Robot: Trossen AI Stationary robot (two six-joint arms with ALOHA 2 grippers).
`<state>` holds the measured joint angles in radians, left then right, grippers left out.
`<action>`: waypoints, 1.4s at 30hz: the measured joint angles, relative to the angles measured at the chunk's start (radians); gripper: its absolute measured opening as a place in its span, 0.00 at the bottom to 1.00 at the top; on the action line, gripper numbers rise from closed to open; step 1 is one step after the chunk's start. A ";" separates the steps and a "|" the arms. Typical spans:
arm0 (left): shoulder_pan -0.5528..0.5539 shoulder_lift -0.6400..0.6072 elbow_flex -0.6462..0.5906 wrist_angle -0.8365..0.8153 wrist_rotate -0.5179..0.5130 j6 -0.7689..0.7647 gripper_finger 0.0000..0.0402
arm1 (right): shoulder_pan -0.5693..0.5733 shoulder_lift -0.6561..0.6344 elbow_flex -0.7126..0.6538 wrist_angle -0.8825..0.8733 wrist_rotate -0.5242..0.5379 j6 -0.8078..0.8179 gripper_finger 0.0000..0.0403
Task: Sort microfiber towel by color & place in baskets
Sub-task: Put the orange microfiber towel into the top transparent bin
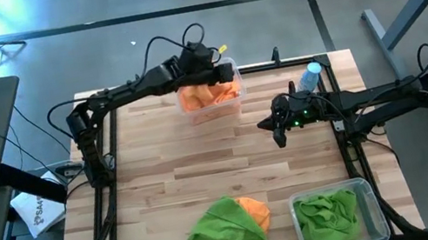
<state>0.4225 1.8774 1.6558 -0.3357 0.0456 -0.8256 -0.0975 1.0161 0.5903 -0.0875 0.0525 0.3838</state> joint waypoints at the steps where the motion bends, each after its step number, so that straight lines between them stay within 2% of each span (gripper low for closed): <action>1: 0.002 0.000 0.000 0.011 -0.004 0.000 0.24 | 0.000 0.000 0.000 0.000 0.000 0.000 0.02; 3: 0.006 0.000 0.000 0.029 0.004 -0.008 0.24 | 0.000 0.000 0.000 0.000 0.000 0.000 0.02; 5: 0.015 0.000 0.000 0.026 0.054 -0.026 0.24 | 0.000 0.000 0.000 0.000 0.000 0.000 0.02; 8: 0.028 -0.001 0.001 -0.039 0.088 -0.034 0.24 | 0.000 0.000 0.000 0.000 0.000 0.000 0.02; 10: 0.031 -0.001 0.001 -0.129 0.030 -0.034 0.24 | 0.000 0.000 0.000 0.000 0.000 0.000 0.02; 14: 0.031 -0.001 0.001 -0.285 -0.154 -0.010 0.24 | 0.000 0.000 0.000 0.000 0.000 0.000 0.02; 19: 0.022 -0.001 0.001 -0.346 -0.315 -0.009 0.24 | 0.000 0.000 0.000 0.000 0.002 -0.001 0.02; 24: 0.010 -0.001 0.001 -0.276 -0.325 0.020 0.23 | 0.000 0.000 0.000 0.003 0.082 -0.001 0.02; 27: 0.002 -0.001 0.001 -0.244 -0.382 0.042 0.23 | 0.000 0.000 0.000 0.005 0.123 -0.002 0.02; 32: -0.001 -0.001 0.001 -0.241 -0.476 0.046 0.23 | 0.000 0.000 0.000 0.006 0.127 0.000 0.02; 42: 0.021 0.035 0.001 -0.311 -0.441 0.042 0.23 | 0.000 0.000 0.000 0.007 0.126 0.000 0.02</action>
<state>0.4437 1.9129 1.6569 -0.6472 -0.3952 -0.7838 -0.0975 1.0157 0.5903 -0.0807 0.1787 0.3839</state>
